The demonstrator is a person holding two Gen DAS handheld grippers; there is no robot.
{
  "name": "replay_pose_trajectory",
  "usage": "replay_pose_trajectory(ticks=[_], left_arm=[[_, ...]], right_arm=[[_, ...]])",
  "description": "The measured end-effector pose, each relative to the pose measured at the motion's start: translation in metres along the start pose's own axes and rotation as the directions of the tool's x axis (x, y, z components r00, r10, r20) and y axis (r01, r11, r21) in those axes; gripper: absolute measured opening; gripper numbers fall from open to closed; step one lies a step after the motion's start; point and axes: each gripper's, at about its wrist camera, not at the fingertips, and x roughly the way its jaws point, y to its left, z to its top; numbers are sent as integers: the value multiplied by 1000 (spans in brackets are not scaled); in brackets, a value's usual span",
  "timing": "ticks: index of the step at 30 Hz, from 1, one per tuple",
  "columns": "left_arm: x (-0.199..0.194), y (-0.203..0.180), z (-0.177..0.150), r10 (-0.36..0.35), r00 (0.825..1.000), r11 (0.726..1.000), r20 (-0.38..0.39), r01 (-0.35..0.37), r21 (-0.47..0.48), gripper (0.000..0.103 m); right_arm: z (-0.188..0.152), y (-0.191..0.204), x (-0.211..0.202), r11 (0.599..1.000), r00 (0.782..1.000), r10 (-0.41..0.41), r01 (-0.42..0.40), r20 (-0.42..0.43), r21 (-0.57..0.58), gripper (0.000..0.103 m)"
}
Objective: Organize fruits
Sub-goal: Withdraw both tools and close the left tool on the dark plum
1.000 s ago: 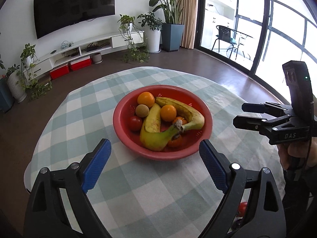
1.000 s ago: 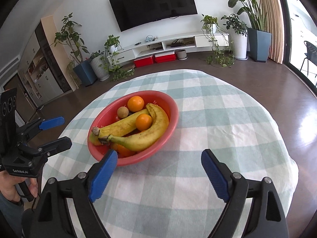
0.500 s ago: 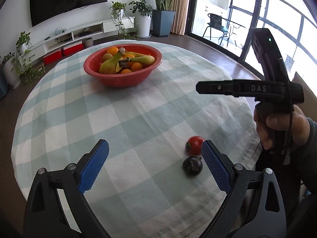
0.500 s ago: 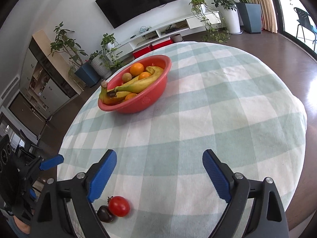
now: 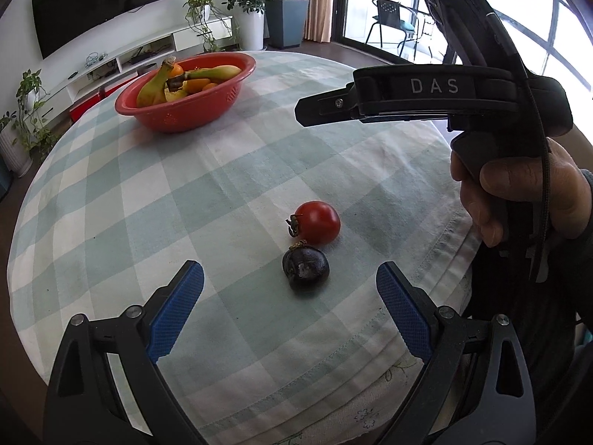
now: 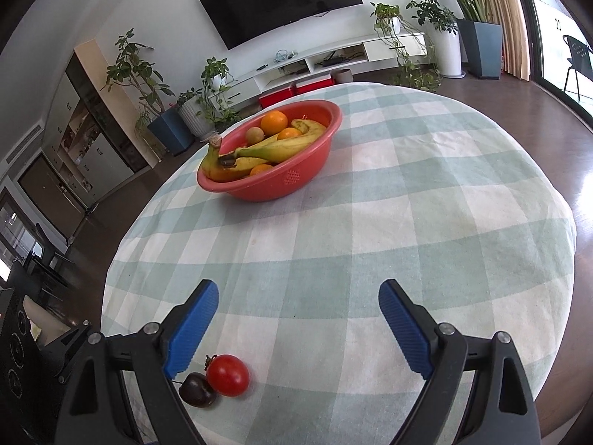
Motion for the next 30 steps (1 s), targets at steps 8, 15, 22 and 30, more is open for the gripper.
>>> replay_pose_trajectory(ticks=[8, 15, 22, 30], left_arm=[[19, 6, 0, -16, 999, 1000, -46, 15, -10, 64], [26, 7, 2, -18, 999, 1000, -46, 18, 7, 52], [29, 4, 2, -13, 999, 1000, -45, 14, 20, 46], [28, 1, 1, -18, 999, 999, -44, 20, 49, 38]], right_arm=[[1, 1, -1, 1000, 1000, 0, 0, 5, -14, 91], [1, 2, -2, 1000, 1000, 2, -2, 6, -17, 90], [1, 4, -2, 1000, 1000, 4, -4, 5, -18, 88], [0, 5, -3, 1000, 1000, 5, -5, 5, -19, 87]])
